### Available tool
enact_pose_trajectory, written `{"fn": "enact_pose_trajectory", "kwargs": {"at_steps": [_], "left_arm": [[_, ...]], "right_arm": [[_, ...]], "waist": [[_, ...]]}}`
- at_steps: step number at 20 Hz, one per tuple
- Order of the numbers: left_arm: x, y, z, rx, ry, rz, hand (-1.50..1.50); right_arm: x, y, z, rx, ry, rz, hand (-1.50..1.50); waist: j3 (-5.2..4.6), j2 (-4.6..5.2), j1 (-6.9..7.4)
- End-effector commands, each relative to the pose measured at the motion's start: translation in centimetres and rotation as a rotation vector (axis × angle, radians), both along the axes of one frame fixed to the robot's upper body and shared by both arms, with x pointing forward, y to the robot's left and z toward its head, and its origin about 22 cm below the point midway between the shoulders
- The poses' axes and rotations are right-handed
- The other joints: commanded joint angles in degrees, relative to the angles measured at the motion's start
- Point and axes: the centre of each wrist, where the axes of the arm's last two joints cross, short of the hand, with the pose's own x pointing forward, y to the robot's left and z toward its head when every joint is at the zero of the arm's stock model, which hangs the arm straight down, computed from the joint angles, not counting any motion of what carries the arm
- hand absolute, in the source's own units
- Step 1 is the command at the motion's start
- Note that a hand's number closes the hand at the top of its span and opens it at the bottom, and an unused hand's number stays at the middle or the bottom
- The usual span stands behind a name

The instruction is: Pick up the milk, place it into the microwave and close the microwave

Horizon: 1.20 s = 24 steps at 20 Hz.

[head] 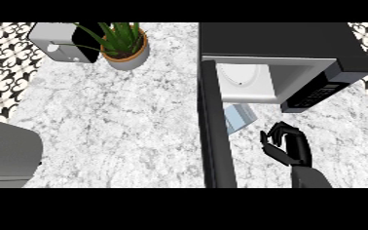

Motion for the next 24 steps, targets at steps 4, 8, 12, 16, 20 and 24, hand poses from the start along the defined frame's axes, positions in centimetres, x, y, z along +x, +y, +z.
{"fn": "enact_pose_trajectory", "kwargs": {"at_steps": [4, 8, 12, 16, 20, 24], "left_arm": [[-0.1, -0.3, 2.8, -0.033, -0.095, -0.016, -1.5], [-0.2, 0.5, 1.7, -0.046, -0.073, -0.007, -1.5], [1.3, 0.3, 2.1, -0.05, -0.081, -0.018, -1.5], [0.4, -0.3, 2.2, -0.049, -0.079, -0.019, -1.5], [1.7, 0.5, 2.1, -0.033, -0.084, -0.018, -1.5], [2.0, 0.5, 2.0, -0.033, -0.078, -0.053, -1.5]], "right_arm": [[2.7, 0.4, 1.5, -0.03, -0.072, 0.141, 1.5], [4.7, 0.4, 3.1, -0.063, -0.116, 0.141, 1.5], [7.9, 2.5, 5.2, -0.059, -0.136, 0.143, 1.5], [9.7, 2.8, 6.5, -0.096, -0.101, 0.119, 1.5], [12.9, 0.9, 10.5, -0.119, -0.076, 0.113, 1.5], [14.2, 1.2, 11.8, -0.135, -0.071, 0.088, 1.5]], "waist": [[-0.02, 0.04, 0.01], [-0.08, -0.05, -0.4], [-0.08, 0.13, -0.79], [-0.04, 0.13, 0.56], [-0.04, 0.48, 0.34], [0.0, 0.71, 1.28]]}}
